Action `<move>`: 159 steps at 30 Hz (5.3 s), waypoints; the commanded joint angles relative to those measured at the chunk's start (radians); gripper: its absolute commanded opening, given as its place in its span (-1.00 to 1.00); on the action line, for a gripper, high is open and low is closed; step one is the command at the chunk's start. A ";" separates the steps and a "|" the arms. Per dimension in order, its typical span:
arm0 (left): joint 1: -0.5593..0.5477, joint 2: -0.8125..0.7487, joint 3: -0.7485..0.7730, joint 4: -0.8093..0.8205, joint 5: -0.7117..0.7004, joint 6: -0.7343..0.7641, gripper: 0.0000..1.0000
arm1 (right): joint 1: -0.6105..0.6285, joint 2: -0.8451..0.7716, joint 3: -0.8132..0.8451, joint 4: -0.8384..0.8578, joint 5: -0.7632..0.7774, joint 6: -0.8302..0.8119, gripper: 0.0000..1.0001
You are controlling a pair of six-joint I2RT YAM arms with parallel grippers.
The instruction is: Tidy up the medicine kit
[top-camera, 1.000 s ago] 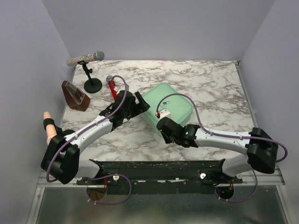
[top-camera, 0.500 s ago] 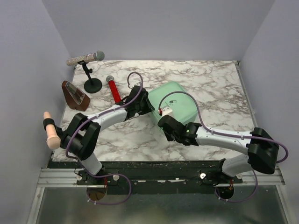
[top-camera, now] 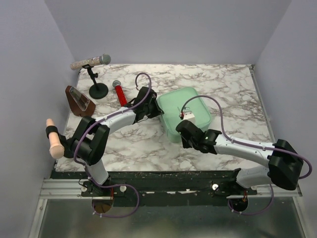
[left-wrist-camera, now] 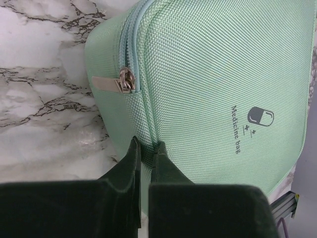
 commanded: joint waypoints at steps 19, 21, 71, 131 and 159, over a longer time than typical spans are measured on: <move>0.148 0.050 0.076 -0.202 -0.124 0.243 -1.00 | -0.370 -0.130 -0.138 -0.058 -0.076 0.165 -0.99; 0.162 0.049 0.095 -0.222 -0.124 0.246 -1.00 | -0.370 -0.122 -0.131 -0.043 -0.106 0.138 -0.99; -0.125 -0.187 -0.197 -0.264 -0.217 -0.025 0.69 | -0.097 0.122 0.181 -0.034 -0.127 0.015 -0.99; -0.140 -0.135 -0.121 -0.195 -0.197 -0.036 0.67 | 0.041 0.198 0.273 -0.106 -0.035 -0.080 -0.99; 0.096 -0.049 -0.135 -0.156 -0.144 0.117 -1.00 | -0.316 -0.044 -0.026 -0.126 -0.009 0.024 -0.99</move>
